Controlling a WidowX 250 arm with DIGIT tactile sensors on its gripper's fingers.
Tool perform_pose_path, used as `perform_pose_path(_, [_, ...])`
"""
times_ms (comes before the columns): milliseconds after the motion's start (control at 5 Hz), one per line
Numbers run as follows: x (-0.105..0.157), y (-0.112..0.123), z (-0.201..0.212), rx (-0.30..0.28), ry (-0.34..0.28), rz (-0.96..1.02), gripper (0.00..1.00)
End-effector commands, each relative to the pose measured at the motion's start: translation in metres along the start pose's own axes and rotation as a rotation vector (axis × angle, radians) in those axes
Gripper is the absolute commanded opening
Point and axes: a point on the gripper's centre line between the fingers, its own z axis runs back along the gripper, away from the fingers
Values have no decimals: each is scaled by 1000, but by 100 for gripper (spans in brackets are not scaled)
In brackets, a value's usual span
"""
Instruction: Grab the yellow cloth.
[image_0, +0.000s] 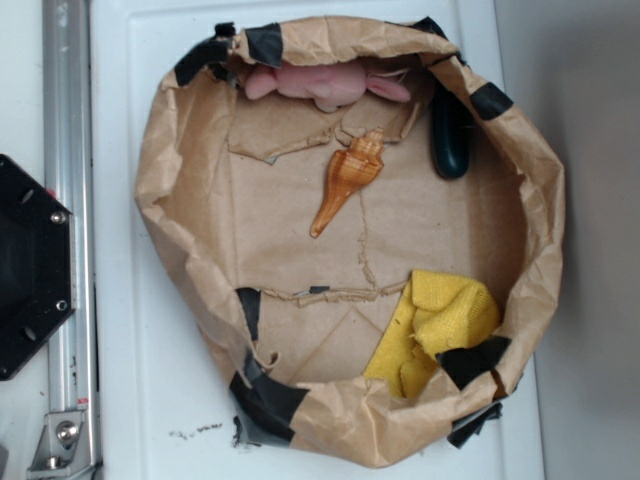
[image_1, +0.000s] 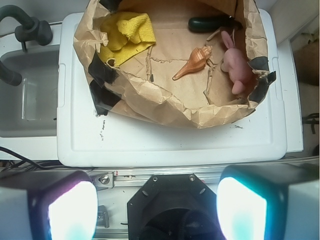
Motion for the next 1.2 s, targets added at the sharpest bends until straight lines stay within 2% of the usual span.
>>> perform_pose_path(0, [0,0,0,0,0,0,100])
perform_pose_path(200, [46,24,-46,-3,-11,65,100])
perform_pose_path(400, [98,31,-61,-16,-95,52,100])
perform_pose_path(600, [146,27,-87,-56,-153,-56,100])
perform_pose_path(800, [180,18,-133,-69,-145,-212,100])
perform_pose_path(1000, [184,-2,-159,-65,-148,-371,100])
